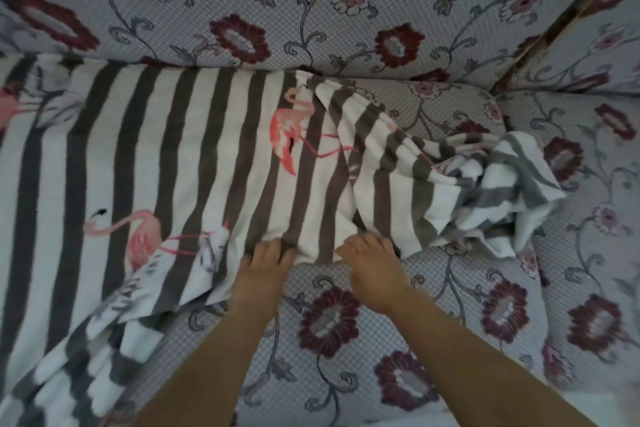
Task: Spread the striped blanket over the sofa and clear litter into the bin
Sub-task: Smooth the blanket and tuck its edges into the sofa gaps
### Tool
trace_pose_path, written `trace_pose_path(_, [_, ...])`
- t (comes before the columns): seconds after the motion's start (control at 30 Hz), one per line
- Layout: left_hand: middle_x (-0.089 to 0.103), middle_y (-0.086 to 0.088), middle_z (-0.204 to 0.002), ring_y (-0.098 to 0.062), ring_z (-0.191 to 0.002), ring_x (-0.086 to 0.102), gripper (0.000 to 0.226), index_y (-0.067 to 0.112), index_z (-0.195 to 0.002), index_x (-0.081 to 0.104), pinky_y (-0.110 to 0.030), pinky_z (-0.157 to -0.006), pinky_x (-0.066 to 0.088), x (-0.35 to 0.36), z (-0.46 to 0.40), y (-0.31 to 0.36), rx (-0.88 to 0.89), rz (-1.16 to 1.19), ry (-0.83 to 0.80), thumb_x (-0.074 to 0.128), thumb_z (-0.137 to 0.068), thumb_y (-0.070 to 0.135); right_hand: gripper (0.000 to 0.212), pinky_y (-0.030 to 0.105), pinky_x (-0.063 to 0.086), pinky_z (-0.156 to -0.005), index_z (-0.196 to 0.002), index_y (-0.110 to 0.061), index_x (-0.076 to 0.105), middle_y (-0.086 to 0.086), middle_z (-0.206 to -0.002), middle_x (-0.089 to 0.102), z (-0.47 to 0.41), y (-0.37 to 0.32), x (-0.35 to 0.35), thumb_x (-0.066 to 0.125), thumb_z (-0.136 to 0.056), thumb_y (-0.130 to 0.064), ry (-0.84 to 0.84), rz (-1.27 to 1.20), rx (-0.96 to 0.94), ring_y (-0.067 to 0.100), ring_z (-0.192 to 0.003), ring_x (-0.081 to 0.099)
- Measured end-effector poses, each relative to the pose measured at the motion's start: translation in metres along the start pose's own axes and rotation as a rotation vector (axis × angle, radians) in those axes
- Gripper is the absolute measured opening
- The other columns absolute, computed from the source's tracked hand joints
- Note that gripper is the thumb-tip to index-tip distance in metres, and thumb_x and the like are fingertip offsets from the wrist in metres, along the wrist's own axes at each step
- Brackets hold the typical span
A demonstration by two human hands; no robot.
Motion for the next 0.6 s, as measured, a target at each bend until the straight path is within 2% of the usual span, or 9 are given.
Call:
trace_pose_path(0.1, [0.067, -0.015, -0.103, -0.035, -0.088, 0.063, 0.021, 0.012, -0.088, 0.068, -0.041, -0.070, 0.053, -0.019, -0.014, 0.006, -0.022, -0.078, 0.183, 0.074, -0.069, 0.015, 0.058, 0.049, 0.012, -0.111, -0.132, -0.024, 0.045, 0.002, -0.148, 0.033, 0.022, 0.029, 0.015, 0.056, -0.076, -0.010, 0.067, 0.038, 0.077, 0.026, -0.140, 0.021])
trace_pose_path(0.17, [0.067, -0.017, -0.094, -0.037, -0.086, 0.064, 0.020, 0.008, -0.096, 0.060, -0.041, -0.071, 0.049, -0.032, -0.025, 0.003, -0.058, 0.026, 0.146, 0.066, -0.078, 0.014, 0.067, 0.055, 0.008, -0.113, -0.136, -0.025, 0.040, 0.003, -0.153, 0.025, 0.034, 0.048, 0.014, 0.060, -0.073, -0.010, 0.133, 0.096, 0.114, 0.027, -0.144, 0.013])
trace_pose_path(0.23, [0.065, -0.019, -0.091, -0.040, -0.087, 0.063, 0.020, 0.008, -0.107, 0.043, -0.040, -0.067, 0.042, -0.049, -0.035, -0.011, -0.209, 0.221, 0.199, 0.050, -0.090, 0.016, 0.081, 0.058, -0.002, -0.114, -0.143, -0.029, 0.028, 0.002, -0.158, 0.013, 0.039, 0.066, 0.008, 0.064, -0.072, -0.012, 0.130, 0.138, 0.147, 0.027, -0.146, 0.005])
trace_pose_path(0.3, [0.061, -0.021, -0.085, -0.042, -0.083, 0.062, 0.019, 0.007, -0.107, 0.037, -0.041, -0.064, 0.038, -0.078, -0.033, -0.030, -0.360, 0.389, 0.374, 0.042, -0.093, 0.019, 0.085, 0.057, -0.008, -0.114, -0.147, -0.032, 0.018, 0.000, -0.160, 0.001, 0.038, 0.083, -0.004, 0.063, -0.077, -0.015, 0.112, 0.157, 0.162, 0.025, -0.148, -0.001])
trace_pose_path(0.4, [0.059, -0.029, -0.098, -0.046, -0.091, 0.057, 0.026, 0.002, -0.110, 0.043, -0.047, -0.070, 0.043, -0.141, -0.016, -0.062, -0.483, 0.444, 0.663, 0.045, -0.090, 0.019, 0.085, 0.056, -0.008, -0.115, -0.150, -0.031, 0.013, 0.001, -0.162, -0.005, 0.029, 0.098, -0.037, 0.061, -0.081, -0.021, 0.148, 0.163, 0.188, 0.023, -0.149, -0.006])
trace_pose_path(0.47, [0.055, -0.030, -0.109, -0.045, -0.101, 0.053, 0.027, 0.001, -0.108, 0.049, -0.051, -0.077, 0.045, -0.170, -0.009, -0.084, -0.559, 0.340, 0.755, 0.046, -0.088, 0.018, 0.084, 0.056, -0.003, -0.116, -0.150, -0.027, 0.019, 0.005, -0.162, 0.001, 0.024, 0.095, -0.062, 0.063, -0.079, -0.019, 0.234, 0.167, 0.176, 0.027, -0.149, -0.001])
trace_pose_path(0.5, [0.055, -0.029, -0.110, -0.045, -0.103, 0.053, 0.025, 0.002, -0.108, 0.050, -0.052, -0.078, 0.045, -0.176, -0.007, -0.097, -0.626, 0.355, 0.753, 0.045, -0.089, 0.017, 0.080, 0.057, 0.007, -0.115, -0.147, -0.025, 0.026, 0.009, -0.160, 0.010, 0.025, 0.091, -0.073, 0.064, -0.077, -0.017, 0.307, 0.171, 0.174, 0.031, -0.147, 0.008])
trace_pose_path(0.53, [0.057, -0.028, -0.111, -0.044, -0.103, 0.055, 0.024, 0.004, -0.108, 0.050, -0.050, -0.078, 0.046, -0.176, -0.007, -0.108, -0.697, 0.444, 0.742, 0.043, -0.090, 0.016, 0.075, 0.056, 0.022, -0.109, -0.141, -0.021, 0.034, 0.013, -0.153, 0.024, 0.027, 0.087, -0.083, 0.064, -0.074, -0.014, 0.408, 0.177, 0.187, 0.035, -0.140, 0.024])
trace_pose_path(0.6, [0.060, -0.023, -0.111, -0.039, -0.103, 0.057, 0.020, 0.007, -0.107, 0.048, -0.044, -0.080, 0.045, -0.170, -0.007, -0.118, -0.799, 0.739, 0.777, 0.041, -0.091, 0.014, 0.062, 0.047, 0.043, -0.083, -0.126, -0.013, 0.043, 0.017, -0.127, 0.045, 0.031, 0.081, -0.096, 0.066, -0.068, -0.008, 0.580, 0.158, 0.270, 0.038, -0.110, 0.048])
Point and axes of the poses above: each hand's wrist, its own z-axis away from the middle knuckle, its own x-axis out of the palm, y = z × x, the point moved 6 cm from there along -z, towards the middle knuckle
